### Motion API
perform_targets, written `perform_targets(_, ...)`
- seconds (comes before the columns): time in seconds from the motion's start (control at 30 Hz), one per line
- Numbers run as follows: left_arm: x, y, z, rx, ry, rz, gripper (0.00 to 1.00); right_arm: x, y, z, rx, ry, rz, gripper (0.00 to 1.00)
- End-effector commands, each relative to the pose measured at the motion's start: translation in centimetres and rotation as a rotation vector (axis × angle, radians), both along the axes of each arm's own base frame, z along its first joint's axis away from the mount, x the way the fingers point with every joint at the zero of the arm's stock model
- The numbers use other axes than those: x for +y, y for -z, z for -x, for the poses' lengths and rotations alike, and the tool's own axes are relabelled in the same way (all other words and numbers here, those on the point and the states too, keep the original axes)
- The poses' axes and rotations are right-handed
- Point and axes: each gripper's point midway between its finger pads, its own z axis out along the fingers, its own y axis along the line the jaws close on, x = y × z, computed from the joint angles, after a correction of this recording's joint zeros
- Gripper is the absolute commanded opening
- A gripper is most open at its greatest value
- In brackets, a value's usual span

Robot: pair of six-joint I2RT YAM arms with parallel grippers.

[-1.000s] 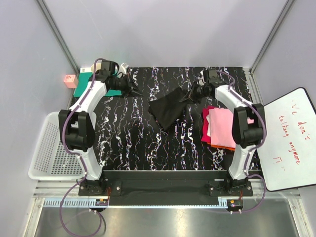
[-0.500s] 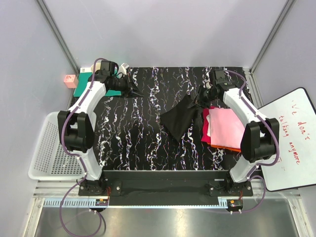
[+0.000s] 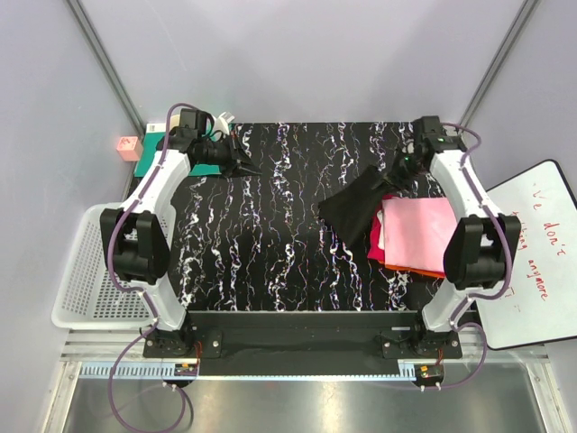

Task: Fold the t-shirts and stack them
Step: Neatly place the folded tshirt to the corner

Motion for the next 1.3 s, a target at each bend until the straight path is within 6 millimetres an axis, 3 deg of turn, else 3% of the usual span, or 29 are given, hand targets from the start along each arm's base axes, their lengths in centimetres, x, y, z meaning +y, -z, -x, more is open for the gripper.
perform_targets(0.0, -0.1, -1.9, 0.9, -0.046, 0.035, 0.026, 0.05, -3.0, -4.2, 2.7, -0.065, 0.077, 0.032, 0.00)
perform_targets(0.27, -0.3, -1.2, 0.8, -0.034, 0.041, 0.019, 0.05, -5.4, -6.4, 8.1, -0.083, 0.169, 0.066, 0.00)
perform_targets(0.4, -0.5, -0.9, 0.7, -0.031, 0.046, 0.017, 0.05, -6.7, -6.0, 9.8, -0.066, 0.235, 0.113, 0.00)
perform_targets(0.57, -0.9, -0.8, 0.8, -0.028, 0.060, 0.018, 0.05, -9.3, -1.4, 12.4, 0.059, 0.329, 0.208, 0.00)
perform_targets(0.7, -1.2, -1.1, 1.0, -0.032, 0.068, 0.024, 0.05, -13.0, 2.9, 14.4, 0.181, 0.464, 0.258, 0.00)
perform_targets(0.87, -1.1, -1.0, 1.3, -0.028, 0.072, 0.019, 0.05, -15.5, 4.3, 13.7, 0.189, 0.515, 0.230, 0.00)
perform_targets(0.97, -1.1, -0.6, 1.5, -0.023, 0.075, 0.013, 0.05, -16.6, 3.1, 12.1, 0.149, 0.510, 0.242, 0.00)
perform_targets(1.2, -1.1, -0.4, 1.6, -0.016, 0.077, 0.010, 0.05, -18.4, -2.6, 7.8, -0.035, 0.472, 0.286, 0.00)
perform_targets(1.27, -1.2, -0.2, 1.5, -0.014, 0.079, 0.009, 0.05, -19.3, -2.7, 7.2, -0.035, 0.469, 0.314, 0.00)
